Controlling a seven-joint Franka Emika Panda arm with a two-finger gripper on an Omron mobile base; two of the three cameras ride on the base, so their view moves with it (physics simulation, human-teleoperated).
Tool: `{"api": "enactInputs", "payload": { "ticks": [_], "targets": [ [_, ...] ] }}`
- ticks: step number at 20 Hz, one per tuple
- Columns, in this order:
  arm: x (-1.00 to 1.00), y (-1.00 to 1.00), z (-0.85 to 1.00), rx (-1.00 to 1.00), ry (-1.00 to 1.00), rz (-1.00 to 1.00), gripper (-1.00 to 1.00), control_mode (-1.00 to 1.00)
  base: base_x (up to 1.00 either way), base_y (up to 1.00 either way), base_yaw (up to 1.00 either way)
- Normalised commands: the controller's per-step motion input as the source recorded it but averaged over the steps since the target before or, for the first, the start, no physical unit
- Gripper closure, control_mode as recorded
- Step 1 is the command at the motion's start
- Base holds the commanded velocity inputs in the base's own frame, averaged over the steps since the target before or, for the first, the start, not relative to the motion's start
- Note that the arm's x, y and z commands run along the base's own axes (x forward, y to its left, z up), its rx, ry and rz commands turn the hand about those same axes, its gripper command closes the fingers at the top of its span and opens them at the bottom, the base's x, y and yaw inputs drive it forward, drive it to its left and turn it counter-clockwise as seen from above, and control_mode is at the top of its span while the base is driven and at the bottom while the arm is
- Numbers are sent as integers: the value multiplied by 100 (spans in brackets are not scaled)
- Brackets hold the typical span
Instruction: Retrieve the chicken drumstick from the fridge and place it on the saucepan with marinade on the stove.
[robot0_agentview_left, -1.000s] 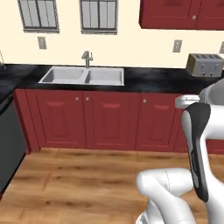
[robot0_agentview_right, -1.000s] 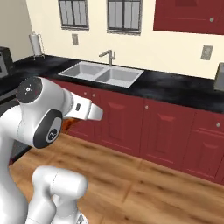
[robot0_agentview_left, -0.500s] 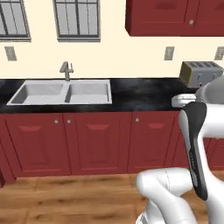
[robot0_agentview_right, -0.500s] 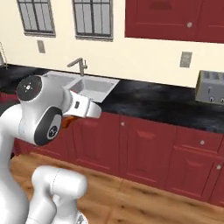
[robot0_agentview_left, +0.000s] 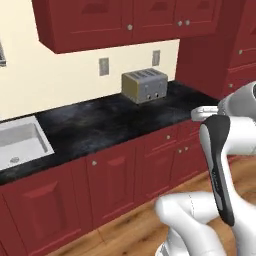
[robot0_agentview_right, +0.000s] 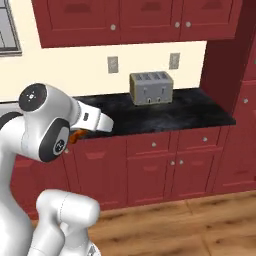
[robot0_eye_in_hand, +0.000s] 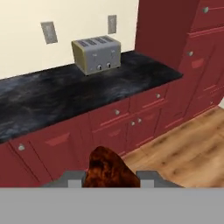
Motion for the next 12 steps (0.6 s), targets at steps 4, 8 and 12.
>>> {"api": "enactInputs", "payload": {
  "ticks": [4, 8, 12],
  "targets": [
    [0, 0, 0, 0, 0, 0, 100, 100, 24, -35, -88],
    [0, 0, 0, 0, 0, 0, 100, 100, 31, -35, -87],
    [0, 0, 0, 0, 0, 0, 100, 100, 34, -28, -87]
  ]
}}
